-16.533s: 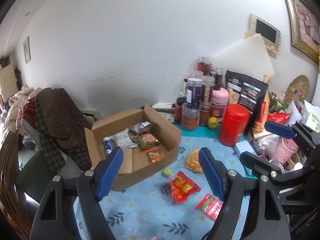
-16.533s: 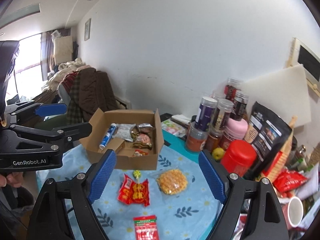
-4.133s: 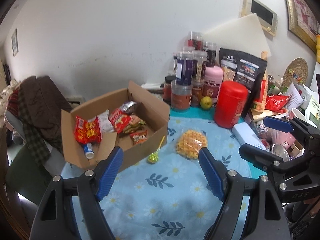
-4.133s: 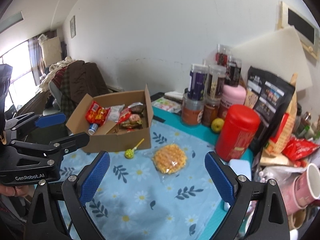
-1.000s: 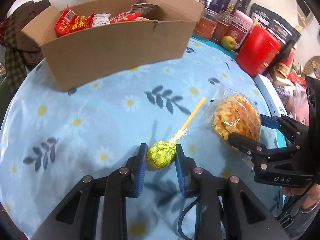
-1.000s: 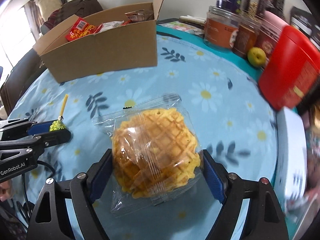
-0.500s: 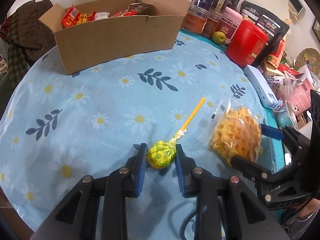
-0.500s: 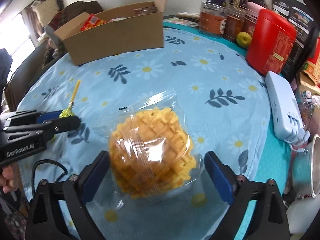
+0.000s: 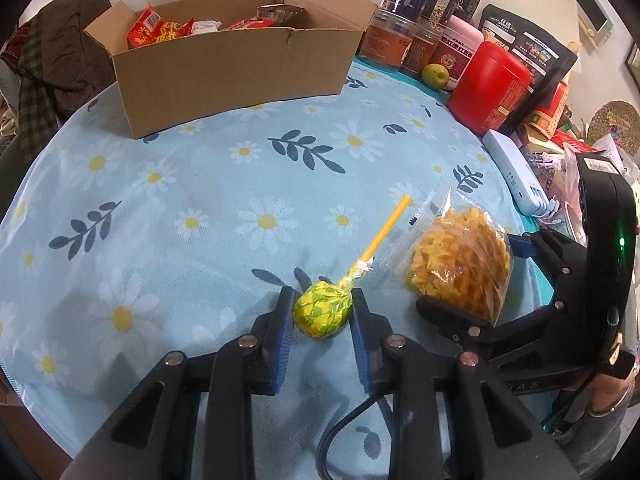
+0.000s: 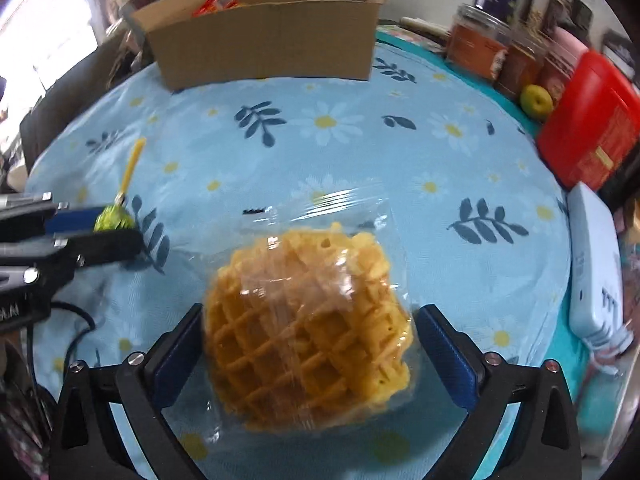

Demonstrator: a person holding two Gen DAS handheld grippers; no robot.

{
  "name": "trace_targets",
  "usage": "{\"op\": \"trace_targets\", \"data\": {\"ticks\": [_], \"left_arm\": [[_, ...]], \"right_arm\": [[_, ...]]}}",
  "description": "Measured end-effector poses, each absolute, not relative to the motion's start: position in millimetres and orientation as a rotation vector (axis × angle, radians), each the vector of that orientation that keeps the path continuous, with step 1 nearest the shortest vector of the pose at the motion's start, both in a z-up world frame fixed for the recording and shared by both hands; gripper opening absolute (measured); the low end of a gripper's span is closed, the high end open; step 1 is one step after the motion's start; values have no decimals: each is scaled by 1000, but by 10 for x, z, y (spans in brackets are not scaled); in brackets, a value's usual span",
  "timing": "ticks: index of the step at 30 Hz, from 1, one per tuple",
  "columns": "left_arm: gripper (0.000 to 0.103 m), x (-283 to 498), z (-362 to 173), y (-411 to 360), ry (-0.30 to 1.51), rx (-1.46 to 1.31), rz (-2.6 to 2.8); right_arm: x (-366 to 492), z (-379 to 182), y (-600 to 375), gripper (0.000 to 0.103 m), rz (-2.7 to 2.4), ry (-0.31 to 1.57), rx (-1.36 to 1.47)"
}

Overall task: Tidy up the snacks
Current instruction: 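Grasp the wrapped waffle with the right gripper while the left holds the lollipop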

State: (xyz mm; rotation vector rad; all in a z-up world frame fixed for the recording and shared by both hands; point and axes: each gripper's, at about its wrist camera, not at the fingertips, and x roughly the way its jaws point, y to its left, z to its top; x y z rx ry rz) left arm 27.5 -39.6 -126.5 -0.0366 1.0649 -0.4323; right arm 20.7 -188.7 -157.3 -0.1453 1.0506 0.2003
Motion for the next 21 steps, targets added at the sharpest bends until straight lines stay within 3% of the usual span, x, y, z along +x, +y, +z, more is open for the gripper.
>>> {"op": "trace_targets", "data": {"ticks": [4,8,10,21], "left_arm": [[27,252,-1269,-388,1068,-42,-433],[27,219,-1256,-363,1062,-46,-436],[27,195,-1250,-353,1059,-48,-441],[27,22,-1181,-312,1015,-41,-460]], "right_arm": [[145,-1572,-1893,102,180,1038,-133],[44,-1522,-1916,86,149,1019,-98],[28,-1497,-1936,82,141,1016,-81],[-318,-1393,-1910,80,127,971,-2]]}}
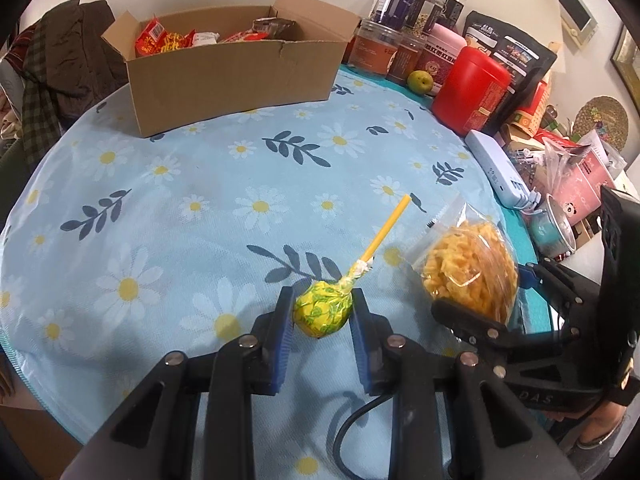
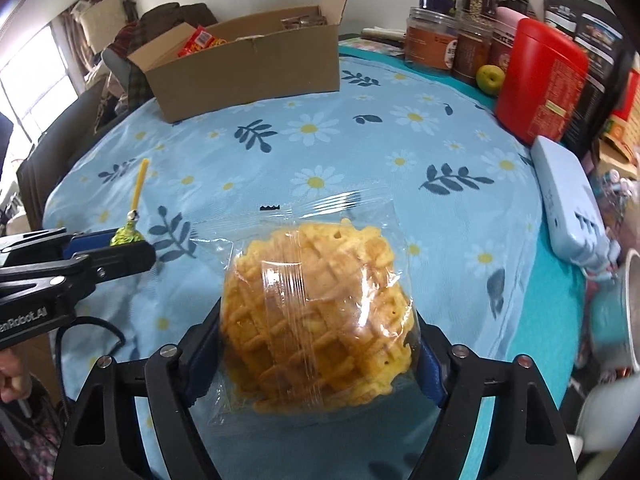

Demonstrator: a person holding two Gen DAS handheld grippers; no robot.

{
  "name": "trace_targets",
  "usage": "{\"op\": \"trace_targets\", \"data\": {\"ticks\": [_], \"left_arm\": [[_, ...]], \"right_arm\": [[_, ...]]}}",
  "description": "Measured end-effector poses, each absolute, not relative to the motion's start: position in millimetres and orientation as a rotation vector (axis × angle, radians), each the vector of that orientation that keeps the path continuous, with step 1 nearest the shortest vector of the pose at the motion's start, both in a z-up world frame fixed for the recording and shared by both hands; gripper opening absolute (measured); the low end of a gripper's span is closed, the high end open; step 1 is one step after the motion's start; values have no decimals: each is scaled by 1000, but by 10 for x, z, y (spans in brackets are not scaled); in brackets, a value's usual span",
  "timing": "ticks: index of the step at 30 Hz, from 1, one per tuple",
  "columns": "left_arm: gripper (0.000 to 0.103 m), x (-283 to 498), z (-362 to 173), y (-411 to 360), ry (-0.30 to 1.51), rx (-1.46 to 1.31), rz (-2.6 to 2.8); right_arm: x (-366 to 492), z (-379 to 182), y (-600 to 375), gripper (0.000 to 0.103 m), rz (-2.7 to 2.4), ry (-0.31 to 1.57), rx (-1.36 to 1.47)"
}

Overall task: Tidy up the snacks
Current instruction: 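Grasp the wrapped waffle with the right gripper while the left holds the lollipop, then carry the lollipop and wrapped waffle over the cardboard box with both grippers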

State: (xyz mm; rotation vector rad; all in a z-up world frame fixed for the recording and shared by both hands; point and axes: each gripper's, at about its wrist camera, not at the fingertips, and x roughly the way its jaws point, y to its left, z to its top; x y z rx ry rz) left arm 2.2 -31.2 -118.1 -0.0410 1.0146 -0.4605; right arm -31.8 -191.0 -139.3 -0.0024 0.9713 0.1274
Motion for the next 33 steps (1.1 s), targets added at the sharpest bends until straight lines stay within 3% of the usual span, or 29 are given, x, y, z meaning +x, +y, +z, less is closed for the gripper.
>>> {"op": "trace_targets", "data": {"ticks": [18,33], "left_arm": [[27,-233,-865,-222,914,-21,-484],[27,-110,-239,-182,755,-32,-510]], "right_arm": [[-794,-1059,-1710,80,181,857,26],[-672,-426,-1602,80,233,704,-25]]}}
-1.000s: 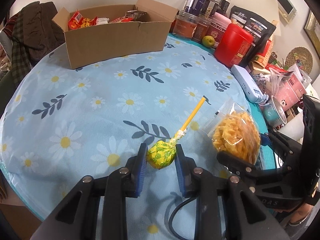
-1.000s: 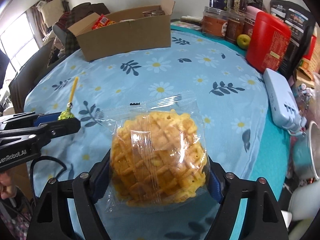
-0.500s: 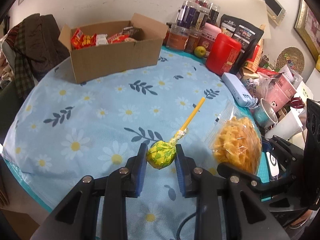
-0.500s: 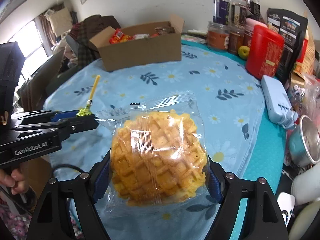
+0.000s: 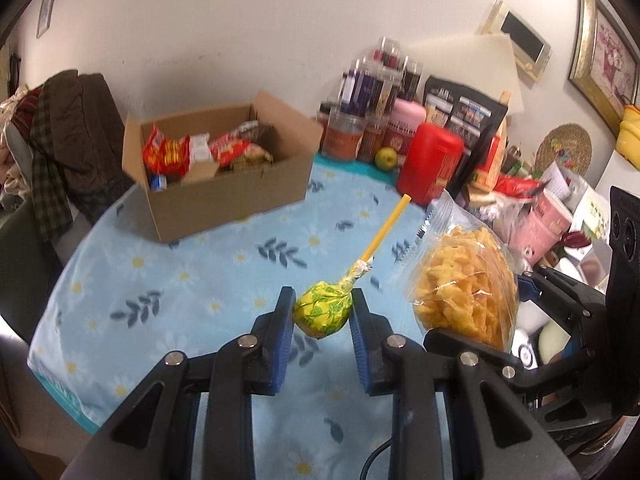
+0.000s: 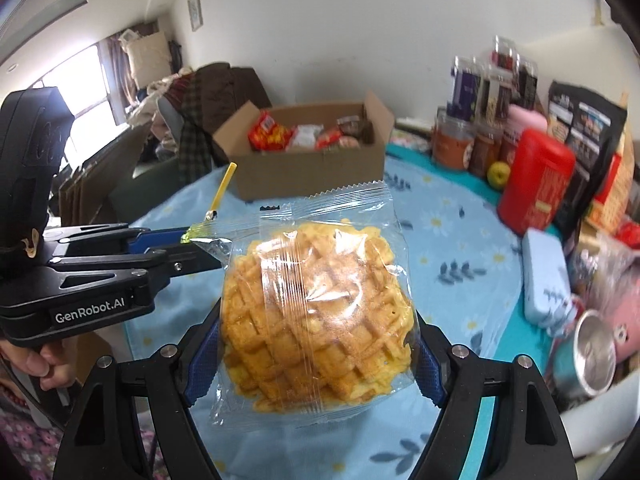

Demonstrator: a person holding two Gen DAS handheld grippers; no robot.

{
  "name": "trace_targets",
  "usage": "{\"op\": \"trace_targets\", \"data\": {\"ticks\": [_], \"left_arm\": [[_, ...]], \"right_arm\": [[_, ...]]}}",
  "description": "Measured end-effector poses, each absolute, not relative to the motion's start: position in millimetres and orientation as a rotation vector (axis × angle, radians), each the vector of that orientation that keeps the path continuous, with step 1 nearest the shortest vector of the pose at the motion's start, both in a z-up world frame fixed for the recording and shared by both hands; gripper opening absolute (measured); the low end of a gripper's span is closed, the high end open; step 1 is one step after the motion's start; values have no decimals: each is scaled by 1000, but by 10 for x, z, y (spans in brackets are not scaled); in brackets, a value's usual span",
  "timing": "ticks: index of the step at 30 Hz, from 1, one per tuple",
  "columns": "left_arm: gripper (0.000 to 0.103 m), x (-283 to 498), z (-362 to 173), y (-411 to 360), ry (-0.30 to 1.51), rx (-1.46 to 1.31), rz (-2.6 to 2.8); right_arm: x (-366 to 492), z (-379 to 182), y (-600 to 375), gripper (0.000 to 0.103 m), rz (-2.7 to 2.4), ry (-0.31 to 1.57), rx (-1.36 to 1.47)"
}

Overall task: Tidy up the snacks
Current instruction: 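Carry the lollipop and wrapped waffle over the cardboard box with both grippers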

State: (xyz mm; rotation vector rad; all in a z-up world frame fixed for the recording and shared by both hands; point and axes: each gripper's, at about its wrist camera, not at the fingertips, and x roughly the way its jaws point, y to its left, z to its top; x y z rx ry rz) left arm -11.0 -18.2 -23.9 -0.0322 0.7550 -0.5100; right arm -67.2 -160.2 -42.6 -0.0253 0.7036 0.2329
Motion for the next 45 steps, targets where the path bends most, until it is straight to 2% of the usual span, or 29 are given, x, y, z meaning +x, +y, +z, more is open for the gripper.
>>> {"op": "trace_targets", "data": {"ticks": [14,24,45], "left_arm": [[27,288,324,-161,614,-38,-513],[27,883,554,-110,558,-44,-503],[27,2354,401,13,595,-4,-376]], "right_arm": [[-255,223,-1609,80,262,560,-47],[308,485,-1583,80,286,523,-64],[1884,442,-1439,80,332,545,-116]]}}
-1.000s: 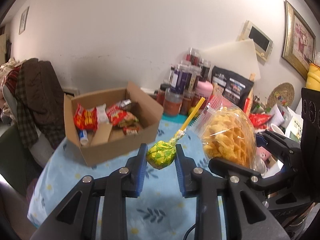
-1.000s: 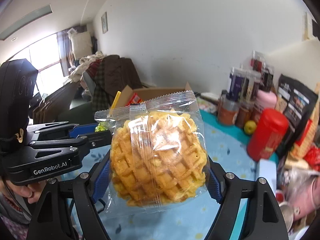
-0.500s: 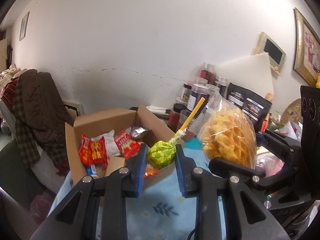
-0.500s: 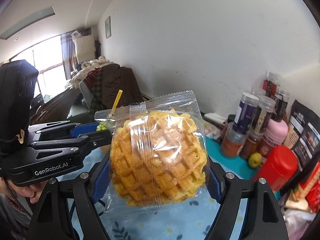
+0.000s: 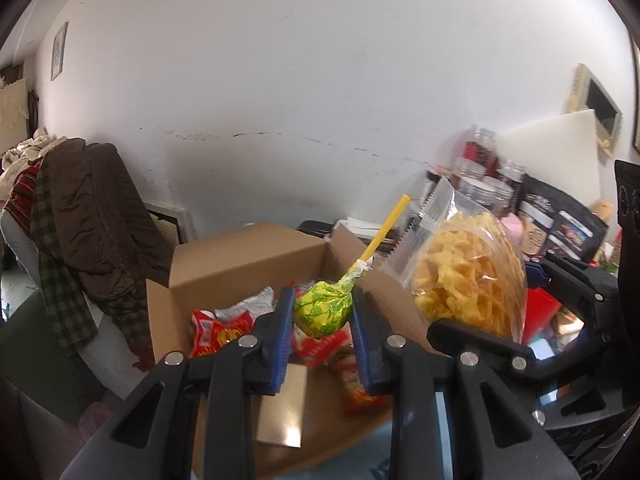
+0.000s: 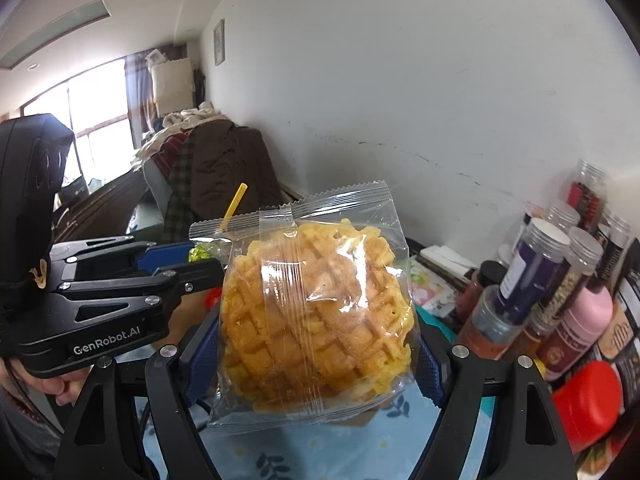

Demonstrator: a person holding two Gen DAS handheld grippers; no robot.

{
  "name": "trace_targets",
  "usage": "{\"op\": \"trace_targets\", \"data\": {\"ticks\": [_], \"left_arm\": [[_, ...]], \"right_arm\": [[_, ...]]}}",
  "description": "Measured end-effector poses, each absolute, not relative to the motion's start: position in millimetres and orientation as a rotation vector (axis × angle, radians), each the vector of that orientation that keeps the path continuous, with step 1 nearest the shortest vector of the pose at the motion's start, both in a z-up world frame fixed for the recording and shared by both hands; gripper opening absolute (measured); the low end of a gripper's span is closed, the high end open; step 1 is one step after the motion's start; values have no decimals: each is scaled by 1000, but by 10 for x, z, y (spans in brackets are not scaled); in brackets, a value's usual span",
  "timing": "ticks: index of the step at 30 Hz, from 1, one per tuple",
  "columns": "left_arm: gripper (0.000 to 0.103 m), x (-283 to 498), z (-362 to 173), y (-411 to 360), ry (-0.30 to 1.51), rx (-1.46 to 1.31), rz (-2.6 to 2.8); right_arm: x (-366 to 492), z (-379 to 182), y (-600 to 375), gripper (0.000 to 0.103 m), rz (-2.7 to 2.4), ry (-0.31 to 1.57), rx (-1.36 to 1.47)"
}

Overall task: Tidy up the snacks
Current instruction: 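Carry the lollipop and wrapped waffle over the cardboard box with both grippers, then lower the lollipop and waffle into the box and open both grippers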

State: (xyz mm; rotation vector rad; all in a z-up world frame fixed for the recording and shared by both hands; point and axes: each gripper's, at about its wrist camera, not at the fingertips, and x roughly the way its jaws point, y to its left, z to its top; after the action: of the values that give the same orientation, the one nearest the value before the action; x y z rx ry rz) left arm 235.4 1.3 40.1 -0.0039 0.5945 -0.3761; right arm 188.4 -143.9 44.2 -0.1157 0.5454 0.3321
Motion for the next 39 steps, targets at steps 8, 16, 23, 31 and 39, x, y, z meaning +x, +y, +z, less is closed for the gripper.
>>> {"op": "trace_targets", "data": {"ticks": [8,16,23,31,39], "left_arm": [[27,2812,195,23,661,11,-325],[27,3211,-119,76,794,4,-271],[27,3362,-371,62,886,53,-227],[27,3412,-574,38,979,127,-197],[27,3432,-698,37,1053,175,-182]], "right_arm": [[2400,253,-1384,80,358,604,-127],[2810,-16,-1338,80,396,721,-115],[3033,-230,-1292,80,386,805,-134],[3116,-432,-1232,80,372,869,-158],[3162,-488,-1189,81,392,923,-175]]}}
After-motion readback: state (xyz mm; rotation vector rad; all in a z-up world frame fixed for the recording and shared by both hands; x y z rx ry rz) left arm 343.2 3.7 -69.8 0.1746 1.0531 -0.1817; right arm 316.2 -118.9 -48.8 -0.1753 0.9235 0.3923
